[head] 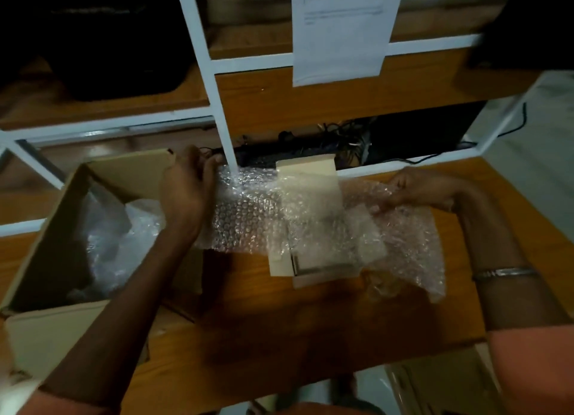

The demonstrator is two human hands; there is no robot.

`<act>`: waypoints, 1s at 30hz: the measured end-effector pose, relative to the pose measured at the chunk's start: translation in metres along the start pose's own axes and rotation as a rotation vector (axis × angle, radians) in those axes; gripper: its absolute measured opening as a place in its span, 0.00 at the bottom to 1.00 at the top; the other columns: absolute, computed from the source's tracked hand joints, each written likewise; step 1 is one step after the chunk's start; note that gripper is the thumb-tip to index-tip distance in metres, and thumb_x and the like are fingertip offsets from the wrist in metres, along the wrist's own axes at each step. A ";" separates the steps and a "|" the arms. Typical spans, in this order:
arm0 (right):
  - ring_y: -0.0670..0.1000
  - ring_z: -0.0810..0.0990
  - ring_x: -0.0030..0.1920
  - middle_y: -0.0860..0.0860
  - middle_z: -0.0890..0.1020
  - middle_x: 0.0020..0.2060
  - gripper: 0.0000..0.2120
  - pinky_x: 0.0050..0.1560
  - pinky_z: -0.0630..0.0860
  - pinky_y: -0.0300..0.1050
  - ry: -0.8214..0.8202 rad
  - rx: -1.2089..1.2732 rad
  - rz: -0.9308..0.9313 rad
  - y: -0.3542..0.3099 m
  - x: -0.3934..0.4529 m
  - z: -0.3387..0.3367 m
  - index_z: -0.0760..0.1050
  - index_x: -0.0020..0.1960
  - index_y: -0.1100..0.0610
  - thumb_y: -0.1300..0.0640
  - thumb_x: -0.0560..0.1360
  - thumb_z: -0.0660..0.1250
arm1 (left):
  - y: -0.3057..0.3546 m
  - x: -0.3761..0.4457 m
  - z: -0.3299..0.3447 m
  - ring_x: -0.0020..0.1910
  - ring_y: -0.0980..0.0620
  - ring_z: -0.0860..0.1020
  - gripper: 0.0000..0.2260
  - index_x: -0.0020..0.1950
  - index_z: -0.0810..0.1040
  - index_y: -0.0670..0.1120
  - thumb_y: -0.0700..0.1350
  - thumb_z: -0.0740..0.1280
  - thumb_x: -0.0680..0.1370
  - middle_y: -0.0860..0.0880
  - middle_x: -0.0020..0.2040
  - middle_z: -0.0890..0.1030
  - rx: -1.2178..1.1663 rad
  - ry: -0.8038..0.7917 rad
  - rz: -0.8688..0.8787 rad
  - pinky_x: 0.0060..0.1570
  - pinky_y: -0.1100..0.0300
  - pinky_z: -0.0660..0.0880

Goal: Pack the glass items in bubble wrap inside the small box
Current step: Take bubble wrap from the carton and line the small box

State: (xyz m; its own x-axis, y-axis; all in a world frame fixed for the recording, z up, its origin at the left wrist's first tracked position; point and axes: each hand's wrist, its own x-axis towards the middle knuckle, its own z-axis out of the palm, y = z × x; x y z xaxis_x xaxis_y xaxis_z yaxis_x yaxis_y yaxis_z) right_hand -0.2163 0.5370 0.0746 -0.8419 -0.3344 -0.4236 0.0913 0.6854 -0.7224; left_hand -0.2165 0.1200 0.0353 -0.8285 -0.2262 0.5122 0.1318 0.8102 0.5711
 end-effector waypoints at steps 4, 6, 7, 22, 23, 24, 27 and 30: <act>0.54 0.87 0.42 0.54 0.89 0.41 0.18 0.47 0.81 0.46 -0.038 -0.118 0.045 0.036 0.021 -0.026 0.88 0.44 0.61 0.45 0.70 0.81 | -0.005 -0.030 0.030 0.33 0.48 0.78 0.12 0.56 0.78 0.48 0.55 0.63 0.87 0.49 0.39 0.81 0.218 -0.076 -0.004 0.33 0.56 0.71; 0.52 0.81 0.34 0.52 0.84 0.33 0.24 0.39 0.75 0.45 -0.050 -0.262 0.059 0.050 0.045 -0.030 0.84 0.40 0.63 0.40 0.69 0.81 | -0.009 -0.046 0.047 0.33 0.45 0.79 0.14 0.55 0.76 0.47 0.57 0.61 0.87 0.48 0.37 0.79 0.335 -0.118 -0.079 0.34 0.54 0.74; 0.50 0.80 0.33 0.50 0.83 0.34 0.24 0.38 0.74 0.43 -0.069 -0.354 0.050 0.054 0.059 -0.029 0.84 0.41 0.62 0.39 0.70 0.79 | -0.011 -0.053 0.055 0.34 0.42 0.80 0.14 0.55 0.76 0.45 0.56 0.62 0.87 0.46 0.38 0.80 0.375 -0.140 -0.111 0.35 0.53 0.73; 0.56 0.65 0.76 0.50 0.70 0.76 0.32 0.74 0.62 0.59 -0.135 -0.813 -0.353 0.080 0.077 0.112 0.68 0.77 0.44 0.45 0.76 0.74 | 0.025 -0.149 0.122 0.77 0.43 0.72 0.26 0.72 0.81 0.48 0.61 0.55 0.84 0.45 0.74 0.79 0.370 -0.781 0.387 0.77 0.44 0.64; 0.57 0.62 0.79 0.52 0.66 0.79 0.34 0.76 0.60 0.60 -0.149 -0.872 -0.334 0.090 0.081 0.112 0.64 0.80 0.45 0.46 0.77 0.72 | 0.021 -0.153 0.124 0.81 0.44 0.67 0.30 0.76 0.78 0.47 0.63 0.51 0.85 0.45 0.79 0.74 0.374 -0.833 0.375 0.81 0.43 0.59; 0.58 0.58 0.81 0.54 0.62 0.81 0.35 0.78 0.57 0.61 -0.155 -0.914 -0.322 0.098 0.084 0.112 0.60 0.82 0.46 0.46 0.79 0.70 | 0.018 -0.156 0.127 0.84 0.44 0.61 0.33 0.80 0.73 0.47 0.65 0.47 0.85 0.45 0.83 0.68 0.392 -0.885 0.365 0.84 0.43 0.53; 0.60 0.45 0.85 0.57 0.50 0.85 0.40 0.81 0.45 0.63 -0.112 -0.959 -0.288 0.122 0.088 0.119 0.43 0.86 0.51 0.47 0.83 0.64 | 0.017 -0.169 0.140 0.87 0.45 0.43 0.39 0.87 0.53 0.47 0.70 0.36 0.84 0.44 0.87 0.49 0.502 -1.001 0.369 0.84 0.42 0.38; 0.60 0.36 0.84 0.59 0.42 0.85 0.41 0.81 0.37 0.66 -0.004 -0.998 -0.300 0.141 0.092 0.127 0.38 0.86 0.53 0.46 0.84 0.60 | 0.013 -0.174 0.152 0.85 0.46 0.32 0.36 0.87 0.41 0.47 0.69 0.37 0.85 0.45 0.86 0.38 0.605 -1.042 0.382 0.83 0.41 0.32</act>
State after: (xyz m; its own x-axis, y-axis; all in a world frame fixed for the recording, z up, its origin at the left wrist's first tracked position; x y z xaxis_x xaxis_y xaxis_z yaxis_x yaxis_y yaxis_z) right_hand -0.2131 0.5214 -0.1355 -0.7556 -0.5799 -0.3046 -0.6041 0.7967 -0.0184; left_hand -0.1528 0.2519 -0.1438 -0.8638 0.3851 -0.3247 0.4152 0.9094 -0.0260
